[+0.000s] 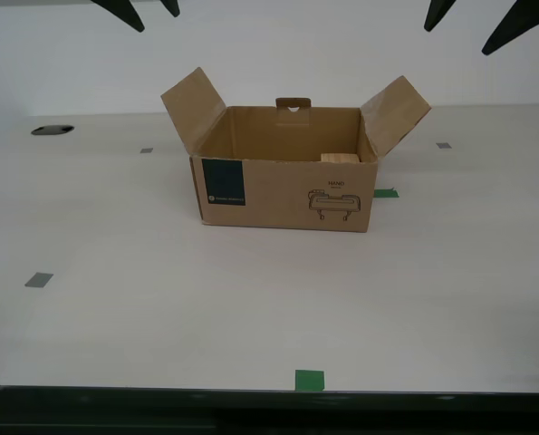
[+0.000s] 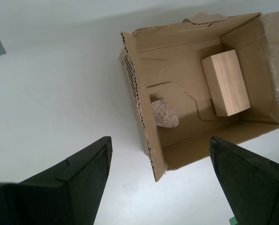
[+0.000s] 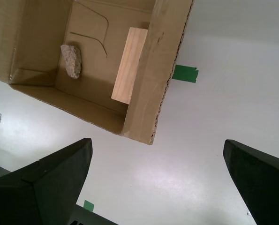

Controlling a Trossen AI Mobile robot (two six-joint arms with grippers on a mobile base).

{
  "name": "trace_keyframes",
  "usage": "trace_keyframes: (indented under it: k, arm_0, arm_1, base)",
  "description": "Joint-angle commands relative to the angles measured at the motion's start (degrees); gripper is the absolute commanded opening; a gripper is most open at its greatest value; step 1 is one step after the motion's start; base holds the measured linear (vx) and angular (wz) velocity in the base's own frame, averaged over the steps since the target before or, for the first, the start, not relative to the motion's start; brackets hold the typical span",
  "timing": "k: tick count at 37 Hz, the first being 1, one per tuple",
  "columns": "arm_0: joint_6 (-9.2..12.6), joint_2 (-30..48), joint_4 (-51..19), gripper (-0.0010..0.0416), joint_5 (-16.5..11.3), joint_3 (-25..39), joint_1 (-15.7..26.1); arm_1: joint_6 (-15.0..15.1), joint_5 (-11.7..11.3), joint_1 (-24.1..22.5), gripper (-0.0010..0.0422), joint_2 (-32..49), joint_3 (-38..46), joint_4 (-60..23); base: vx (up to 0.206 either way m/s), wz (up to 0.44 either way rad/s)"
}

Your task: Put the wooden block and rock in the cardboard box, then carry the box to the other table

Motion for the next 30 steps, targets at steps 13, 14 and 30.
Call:
trace_keyframes:
  k: [13, 14, 30]
  arm_0:
    - [2.21, 2.67, 10.08, 0.039, -0.09, -8.22, -0.07]
    - [2.25, 3.23, 10.86, 0.039, -0.11, -8.37, -0.04]
    - [4.52, 11.98, 20.09, 0.039, -6.36, -7.34, -0.04]
  arm_1:
    - [-1.42, 0.24, -0.04, 0.0281, 0.09, -11.91, 12.7]
    - [-1.79, 0.24, -0.07, 0.0281, 0.09, -12.35, 13.33]
    - [-2.67, 0.26, -0.15, 0.0281, 0.52, -13.27, 16.04]
  base:
    - [0.0, 0.0]
    - [0.0, 0.0]
    - [0.0, 0.0]
